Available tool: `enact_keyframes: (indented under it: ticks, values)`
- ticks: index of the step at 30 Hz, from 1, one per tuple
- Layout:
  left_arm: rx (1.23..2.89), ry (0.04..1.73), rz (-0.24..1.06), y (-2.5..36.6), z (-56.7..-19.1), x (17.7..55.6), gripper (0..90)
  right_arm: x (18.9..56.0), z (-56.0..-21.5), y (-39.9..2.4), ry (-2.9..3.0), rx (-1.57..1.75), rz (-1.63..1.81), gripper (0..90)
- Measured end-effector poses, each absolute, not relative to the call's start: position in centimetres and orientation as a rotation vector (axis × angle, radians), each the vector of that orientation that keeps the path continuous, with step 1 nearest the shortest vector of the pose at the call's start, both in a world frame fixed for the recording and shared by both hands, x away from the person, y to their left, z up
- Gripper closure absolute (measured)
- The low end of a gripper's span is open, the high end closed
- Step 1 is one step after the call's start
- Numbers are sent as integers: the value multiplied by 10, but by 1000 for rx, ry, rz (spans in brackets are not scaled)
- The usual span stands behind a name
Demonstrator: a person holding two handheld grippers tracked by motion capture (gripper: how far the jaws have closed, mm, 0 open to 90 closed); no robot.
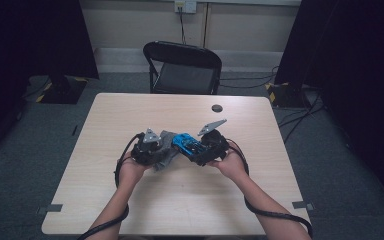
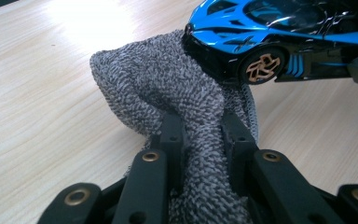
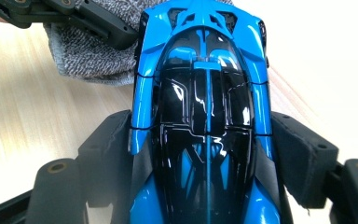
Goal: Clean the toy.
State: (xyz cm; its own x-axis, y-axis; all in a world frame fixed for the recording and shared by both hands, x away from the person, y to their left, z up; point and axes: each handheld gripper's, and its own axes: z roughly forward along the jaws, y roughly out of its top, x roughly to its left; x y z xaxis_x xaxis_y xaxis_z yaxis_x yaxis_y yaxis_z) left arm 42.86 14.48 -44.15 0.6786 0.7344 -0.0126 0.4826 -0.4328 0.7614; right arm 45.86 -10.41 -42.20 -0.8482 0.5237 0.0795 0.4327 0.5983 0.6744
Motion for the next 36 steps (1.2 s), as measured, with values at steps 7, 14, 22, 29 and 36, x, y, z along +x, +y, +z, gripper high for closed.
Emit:
enact_keyframes:
  ticks: [7,14,22,29,36]
  values:
    - [2106,930,401,142,-444,428,743,459,-421,-105,2691,804,1075,263]
    - [2111,919,382,136,-447,426,743,459,-421,-103,2692,801,1076,263]
    - [2110,902,382,131,-445,424,743,460,-419,-100,2690,802,1074,263]
    - [2116,877,362,123,-448,419,743,462,-419,-97,2692,811,1074,263]
    - [2119,851,342,112,-450,415,743,464,-420,-95,2692,814,1069,263]
